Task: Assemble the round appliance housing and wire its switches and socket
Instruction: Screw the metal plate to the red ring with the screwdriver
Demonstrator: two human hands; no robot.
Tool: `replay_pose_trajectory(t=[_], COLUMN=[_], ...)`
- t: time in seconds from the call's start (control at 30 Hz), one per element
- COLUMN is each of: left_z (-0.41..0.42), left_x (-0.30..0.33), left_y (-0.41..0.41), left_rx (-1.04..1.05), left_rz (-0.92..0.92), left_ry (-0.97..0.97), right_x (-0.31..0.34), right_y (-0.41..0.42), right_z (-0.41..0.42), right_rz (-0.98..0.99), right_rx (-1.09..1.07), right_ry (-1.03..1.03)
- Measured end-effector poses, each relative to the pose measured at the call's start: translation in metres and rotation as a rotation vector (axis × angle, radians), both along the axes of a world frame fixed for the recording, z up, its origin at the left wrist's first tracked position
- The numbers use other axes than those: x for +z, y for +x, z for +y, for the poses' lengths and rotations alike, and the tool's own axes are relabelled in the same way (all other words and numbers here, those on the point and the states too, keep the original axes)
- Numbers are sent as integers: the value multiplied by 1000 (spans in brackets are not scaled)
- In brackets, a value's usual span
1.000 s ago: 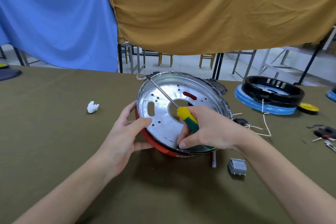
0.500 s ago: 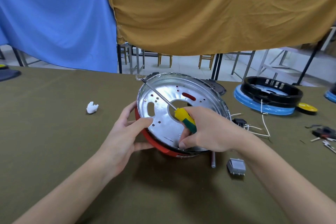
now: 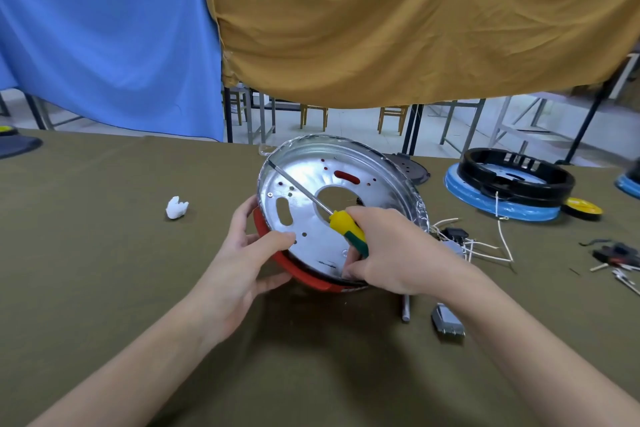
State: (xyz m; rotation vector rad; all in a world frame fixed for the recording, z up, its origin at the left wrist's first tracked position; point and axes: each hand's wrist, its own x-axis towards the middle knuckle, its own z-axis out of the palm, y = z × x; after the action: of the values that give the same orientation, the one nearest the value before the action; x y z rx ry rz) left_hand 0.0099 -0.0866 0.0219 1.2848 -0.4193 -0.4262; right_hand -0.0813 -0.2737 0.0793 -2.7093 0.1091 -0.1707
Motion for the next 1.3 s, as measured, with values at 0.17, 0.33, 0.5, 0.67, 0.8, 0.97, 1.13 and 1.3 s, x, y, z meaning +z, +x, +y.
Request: replay_pose_trajectory(t=[0.17, 0.33, 0.5, 0.67, 0.8, 0.97, 1.13, 1.3], left_z=[-1, 0, 0, -1, -2, -2, -3, -3], left_x=[-1, -4, -9, -12, -15, -12, -15, -13], left_y=[1, 3, 6, 9, 10, 7, 7, 5], left_rx=[-10, -21, -16, -13, 2, -16, -22, -36], left_rz=[7, 17, 14, 12, 35, 35, 71, 39], left_ry=[28, 10, 4, 2, -3, 4, 1, -8], right_x=[-4, 1, 6, 10, 12, 11, 10, 7], right_y=[7, 16, 27, 30, 35, 25, 18, 18], right_z=[-5, -16, -16, -15, -13, -22, -34, -27], right_rz=[37, 170, 265, 324, 323, 227, 115, 178], right_rx=[-1, -13, 7, -18, -6, 91, 96, 154], right_ry=[39, 154, 194, 172, 177, 239, 359, 303])
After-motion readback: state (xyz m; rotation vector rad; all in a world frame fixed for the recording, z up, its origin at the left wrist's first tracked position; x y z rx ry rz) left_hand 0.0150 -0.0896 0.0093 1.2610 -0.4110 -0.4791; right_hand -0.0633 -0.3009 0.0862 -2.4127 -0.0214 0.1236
